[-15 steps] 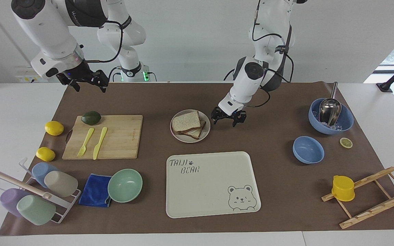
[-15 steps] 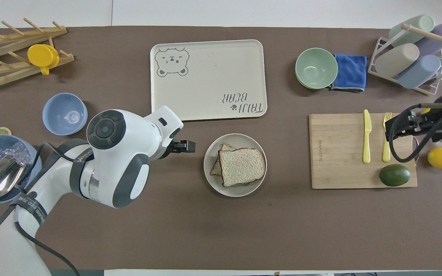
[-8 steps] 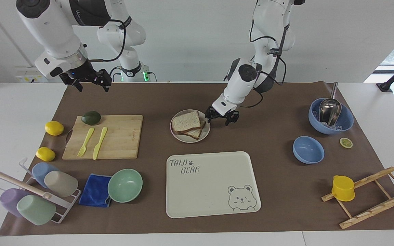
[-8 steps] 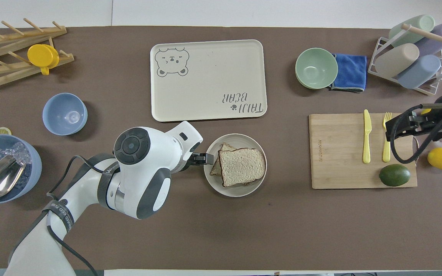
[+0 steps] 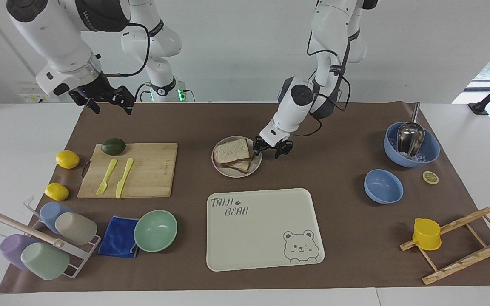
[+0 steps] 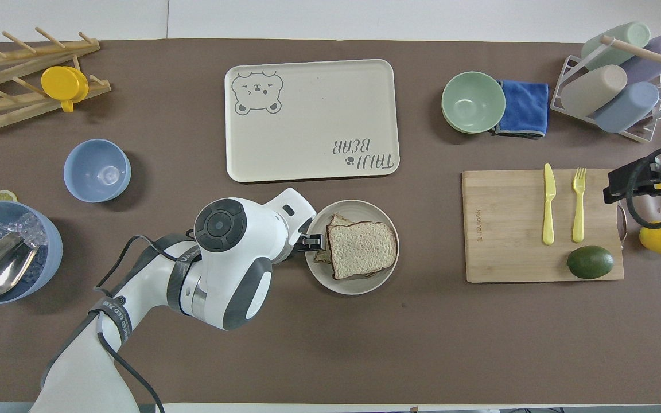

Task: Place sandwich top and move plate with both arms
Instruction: 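Grasp the rim of the white plate with the left gripper, then slide the plate with the left gripper onto the cream tray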

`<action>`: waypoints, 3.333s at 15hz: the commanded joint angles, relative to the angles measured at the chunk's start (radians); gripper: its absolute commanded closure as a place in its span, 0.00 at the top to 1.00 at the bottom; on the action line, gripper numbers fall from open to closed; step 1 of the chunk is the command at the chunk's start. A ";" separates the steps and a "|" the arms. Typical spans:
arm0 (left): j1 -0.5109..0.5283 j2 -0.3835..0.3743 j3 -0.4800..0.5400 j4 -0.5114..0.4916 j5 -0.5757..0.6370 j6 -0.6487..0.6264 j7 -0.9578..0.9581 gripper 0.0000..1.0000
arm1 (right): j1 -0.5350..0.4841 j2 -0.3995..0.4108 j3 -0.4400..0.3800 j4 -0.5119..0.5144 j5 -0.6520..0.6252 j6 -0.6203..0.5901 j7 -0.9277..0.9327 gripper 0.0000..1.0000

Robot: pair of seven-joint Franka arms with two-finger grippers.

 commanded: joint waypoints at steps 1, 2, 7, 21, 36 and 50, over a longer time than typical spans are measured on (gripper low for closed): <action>-0.032 -0.002 0.013 -0.014 -0.018 0.028 -0.016 0.75 | 0.004 0.005 -0.005 0.023 0.006 -0.005 -0.022 1.00; -0.032 -0.002 0.013 -0.017 -0.020 0.025 -0.016 0.72 | 0.004 0.003 -0.003 0.020 0.001 -0.004 -0.022 1.00; -0.030 -0.004 0.013 -0.023 -0.038 0.024 -0.034 0.52 | 0.006 0.000 0.015 0.017 -0.028 0.035 -0.020 1.00; -0.033 -0.005 0.013 -0.024 -0.052 0.024 -0.073 0.00 | -0.005 -0.008 0.012 -0.005 -0.020 0.030 -0.014 1.00; 0.126 -0.002 0.017 0.255 -0.052 -0.280 -0.059 0.00 | -0.005 -0.008 0.012 -0.005 -0.020 0.030 -0.016 1.00; 0.249 0.346 0.027 0.743 -0.049 -0.393 -0.073 0.00 | -0.005 -0.008 0.012 -0.005 -0.020 0.030 -0.016 1.00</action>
